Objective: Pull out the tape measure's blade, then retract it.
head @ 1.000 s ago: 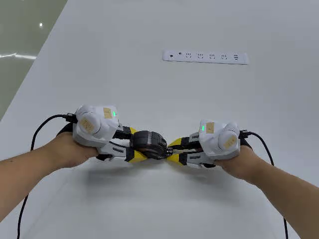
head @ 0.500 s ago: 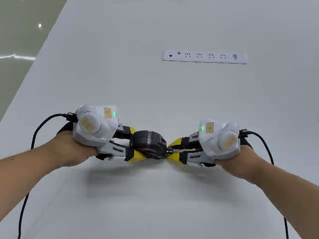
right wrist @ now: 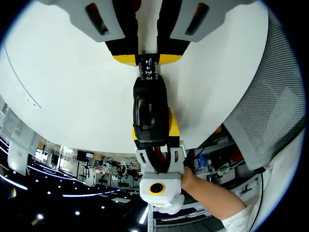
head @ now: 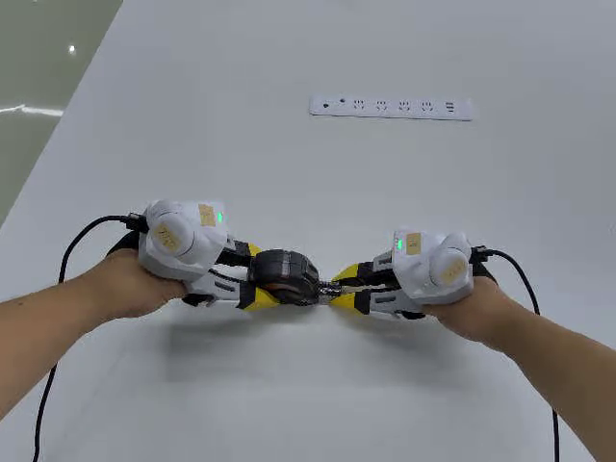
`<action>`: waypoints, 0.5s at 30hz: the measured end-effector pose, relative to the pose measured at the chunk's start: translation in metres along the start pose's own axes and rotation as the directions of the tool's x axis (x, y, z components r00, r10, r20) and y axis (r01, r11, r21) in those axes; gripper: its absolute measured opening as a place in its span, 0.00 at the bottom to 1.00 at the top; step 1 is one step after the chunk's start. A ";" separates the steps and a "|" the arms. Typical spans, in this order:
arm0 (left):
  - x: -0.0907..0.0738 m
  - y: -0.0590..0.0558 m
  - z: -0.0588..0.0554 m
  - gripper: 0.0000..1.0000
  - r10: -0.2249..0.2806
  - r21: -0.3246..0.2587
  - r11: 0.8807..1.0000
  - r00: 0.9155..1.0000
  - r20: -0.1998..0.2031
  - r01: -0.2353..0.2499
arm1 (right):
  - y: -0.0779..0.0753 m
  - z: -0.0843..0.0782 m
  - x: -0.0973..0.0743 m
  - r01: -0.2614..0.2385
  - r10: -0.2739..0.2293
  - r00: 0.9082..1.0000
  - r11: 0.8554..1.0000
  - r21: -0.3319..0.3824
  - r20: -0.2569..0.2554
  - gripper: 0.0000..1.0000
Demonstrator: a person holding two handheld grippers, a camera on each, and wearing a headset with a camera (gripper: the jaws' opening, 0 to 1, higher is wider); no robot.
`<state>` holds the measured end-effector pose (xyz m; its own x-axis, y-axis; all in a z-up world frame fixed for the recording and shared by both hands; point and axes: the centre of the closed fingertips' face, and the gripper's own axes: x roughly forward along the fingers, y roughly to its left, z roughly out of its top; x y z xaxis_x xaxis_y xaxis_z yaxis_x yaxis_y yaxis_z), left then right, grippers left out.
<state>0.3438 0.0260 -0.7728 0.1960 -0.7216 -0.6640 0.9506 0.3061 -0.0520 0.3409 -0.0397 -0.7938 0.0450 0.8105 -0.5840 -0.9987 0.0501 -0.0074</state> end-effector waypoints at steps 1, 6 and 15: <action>0.000 0.000 0.000 0.30 0.000 -0.002 1.000 1.000 0.000 0.000 | 0.000 -0.001 -0.001 -0.001 0.001 1.000 1.000 0.001 -0.002 0.09; 0.000 0.000 0.000 0.30 -0.001 -0.003 1.000 1.000 0.000 0.001 | 0.001 -0.005 -0.007 -0.001 0.001 1.000 1.000 0.008 -0.009 0.09; 0.000 0.000 -0.001 0.30 0.002 0.002 1.000 1.000 -0.003 -0.002 | 0.000 -0.011 -0.020 0.002 -0.002 1.000 1.000 0.018 -0.025 0.09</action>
<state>0.3438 0.0263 -0.7734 0.1975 -0.7187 -0.6667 0.9506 0.3065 -0.0488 0.3398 -0.0620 -0.7914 0.0461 0.7954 -0.6043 -0.9981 0.0620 0.0056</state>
